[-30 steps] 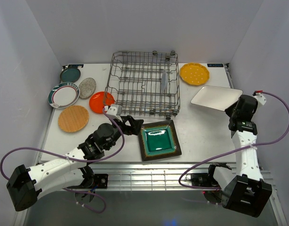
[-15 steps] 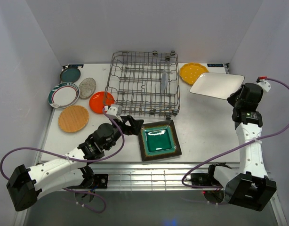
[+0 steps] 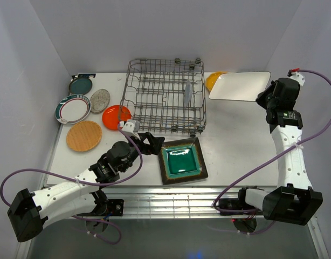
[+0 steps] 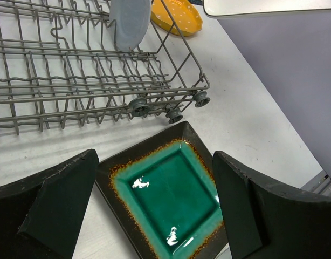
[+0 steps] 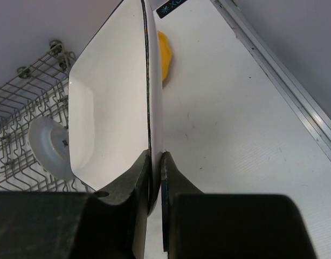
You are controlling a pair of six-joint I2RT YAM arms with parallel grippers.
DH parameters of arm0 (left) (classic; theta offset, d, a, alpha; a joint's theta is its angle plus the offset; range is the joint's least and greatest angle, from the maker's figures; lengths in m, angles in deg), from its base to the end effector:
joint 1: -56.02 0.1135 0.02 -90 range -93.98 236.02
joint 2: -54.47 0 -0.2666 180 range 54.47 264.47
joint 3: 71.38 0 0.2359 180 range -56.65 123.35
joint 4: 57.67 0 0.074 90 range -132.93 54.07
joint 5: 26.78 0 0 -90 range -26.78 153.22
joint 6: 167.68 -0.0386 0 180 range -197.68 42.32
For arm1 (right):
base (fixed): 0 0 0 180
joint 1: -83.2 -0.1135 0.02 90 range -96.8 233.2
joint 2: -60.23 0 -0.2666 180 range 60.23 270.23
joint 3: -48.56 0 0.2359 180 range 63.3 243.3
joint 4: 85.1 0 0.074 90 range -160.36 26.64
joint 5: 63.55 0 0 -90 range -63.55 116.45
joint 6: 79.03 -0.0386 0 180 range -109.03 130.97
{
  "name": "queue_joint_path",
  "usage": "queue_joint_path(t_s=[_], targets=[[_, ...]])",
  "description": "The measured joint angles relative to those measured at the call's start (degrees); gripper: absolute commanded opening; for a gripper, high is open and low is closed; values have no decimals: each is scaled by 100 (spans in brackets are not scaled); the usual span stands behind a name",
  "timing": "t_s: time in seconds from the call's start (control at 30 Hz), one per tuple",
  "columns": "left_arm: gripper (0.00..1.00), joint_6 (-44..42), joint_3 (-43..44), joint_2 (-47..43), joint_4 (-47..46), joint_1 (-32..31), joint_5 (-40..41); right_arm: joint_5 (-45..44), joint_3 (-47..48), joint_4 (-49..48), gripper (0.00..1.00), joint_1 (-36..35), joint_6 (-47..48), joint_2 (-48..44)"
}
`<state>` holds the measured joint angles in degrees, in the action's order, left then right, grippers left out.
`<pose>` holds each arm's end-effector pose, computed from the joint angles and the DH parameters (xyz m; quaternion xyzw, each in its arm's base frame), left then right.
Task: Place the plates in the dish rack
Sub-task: Insert the plate into the dish rack.
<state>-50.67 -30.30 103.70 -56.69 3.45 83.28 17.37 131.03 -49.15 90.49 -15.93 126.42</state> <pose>0.1250 -0.1415 0.2645 0.0556 0.7559 -0.3069 0.5756 0.2416 -0.0371 0.3858 0.2831 0.7655 0.0340 0.5768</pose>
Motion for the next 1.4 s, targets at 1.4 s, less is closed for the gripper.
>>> queue_joint_path(t_s=[1.4], targets=[[98,2,90,87,2,0,-125,-1257,4990,2170,8,-1687,1657,3517]])
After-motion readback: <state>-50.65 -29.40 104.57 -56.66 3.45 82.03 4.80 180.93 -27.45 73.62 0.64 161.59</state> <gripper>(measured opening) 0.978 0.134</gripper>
